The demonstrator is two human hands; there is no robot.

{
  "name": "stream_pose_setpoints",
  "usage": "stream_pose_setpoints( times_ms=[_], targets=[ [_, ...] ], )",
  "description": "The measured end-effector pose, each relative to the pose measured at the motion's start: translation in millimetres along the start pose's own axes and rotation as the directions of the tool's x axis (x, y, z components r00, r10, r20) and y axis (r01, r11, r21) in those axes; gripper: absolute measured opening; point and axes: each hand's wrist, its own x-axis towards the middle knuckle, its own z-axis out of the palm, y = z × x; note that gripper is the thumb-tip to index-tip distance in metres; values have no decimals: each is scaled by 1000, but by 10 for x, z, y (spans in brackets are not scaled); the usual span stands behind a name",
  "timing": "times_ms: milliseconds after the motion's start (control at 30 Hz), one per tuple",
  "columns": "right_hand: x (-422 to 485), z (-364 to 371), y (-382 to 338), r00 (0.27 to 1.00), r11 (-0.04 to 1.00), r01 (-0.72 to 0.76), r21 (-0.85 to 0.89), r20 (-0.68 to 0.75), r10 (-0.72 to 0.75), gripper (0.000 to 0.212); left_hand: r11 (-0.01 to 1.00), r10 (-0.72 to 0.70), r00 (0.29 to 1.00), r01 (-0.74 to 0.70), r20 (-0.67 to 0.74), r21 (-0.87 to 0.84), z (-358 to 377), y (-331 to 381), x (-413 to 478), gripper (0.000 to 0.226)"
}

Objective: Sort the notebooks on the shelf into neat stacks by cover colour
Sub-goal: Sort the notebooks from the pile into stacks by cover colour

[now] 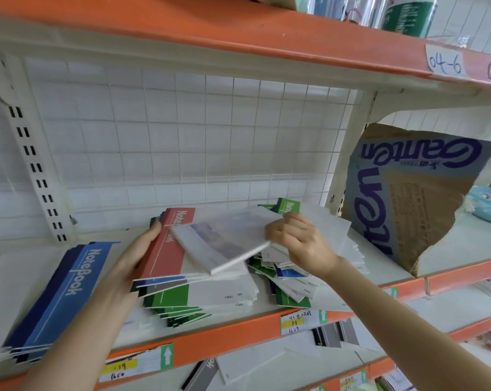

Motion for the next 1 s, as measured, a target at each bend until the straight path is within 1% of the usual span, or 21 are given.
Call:
stream_pose_setpoints(
  times_ms=[67,167,233,300,333,367,400,433,467,500,533,567,600,633,667,700,733,767,833,867,1000],
  targets=[
    [19,45,6,999,999,36,0,-26,-36,34,1000,17,1000,-18,15,23,-63,16,-31,39],
    [131,130,3,994,998,61,5,-94,-60,17,997,43,999,-44,12,65,-152,34,-54,30],
    [203,203,10,989,1000,31,1,-144,-31,17,996,48,998,-45,-30,81,-186,20,-79,23],
    [242,304,18,986,997,-77,28,-149,80,18,997,57,995,-52,-85,61,-196,12,-147,20],
    [266,350,-21,972,978,-195,73,-118,203,21,997,66,991,-62,-113,37,-207,5,-180,19],
    [306,373,-98,925,919,-364,149,-56,375,27,997,76,987,-76,-144,4,-231,-11,-190,19],
    [371,368,-195,818,788,-565,244,44,573,33,995,86,980,-94,-179,-33,-252,-19,-219,21],
    [453,354,-310,653,584,-743,328,165,739,38,991,97,973,-114,-209,-68,-274,-36,-242,23],
    [547,348,-418,482,354,-845,400,286,828,41,986,108,967,-135,-230,-101,-293,-52,-281,24],
    [647,358,-496,325,122,-885,448,410,852,44,979,119,961,-155,-251,-129,-308,-73,-314,21],
    [748,389,-540,200,-97,-876,473,538,819,44,973,131,953,-177,-274,-148,-314,-90,-367,15],
    [850,422,-571,123,-289,-830,478,661,740,40,964,155,940,-211,-303,-162,-325,-114,-404,6],
    [938,467,-606,91,-420,-785,455,756,648,34,953,186,922,-254,-339,-168,-337,-132,-460,3],
    [1022,494,-653,85,-489,-762,425,814,575,29,942,212,902,-291,-375,-168,-360,-148,-507,7],
    [1078,555,-690,87,-518,-750,412,838,539,27,935,225,887,-313,-404,-168,-386,-161,-566,13],
    [1123,623,-729,88,-537,-733,418,841,534,27,931,229,875,-325,-427,-167,-427,-177,-621,22],
    [1172,681,-774,88,-548,-717,431,836,542,27,930,224,869,-326,-441,-171,-474,-193,-686,25],
    [1226,728,-834,91,-553,-707,440,833,547,30,930,216,866,-323,-451,-175,-534,-210,-750,20],
    [1350,799,-965,103,-552,-696,458,825,555,27,939,187,863,-297,-469,-173,-663,-248,-877,9],
    [1411,827,-1030,107,-555,-692,462,826,554,24,942,175,861,-287,-477,-172,-722,-264,-946,10],
    [1608,948,-1289,155,-555,-686,471,839,521,33,951,145,844,-263,-516,-164,-1007,-342,-1211,16]
  ],
)
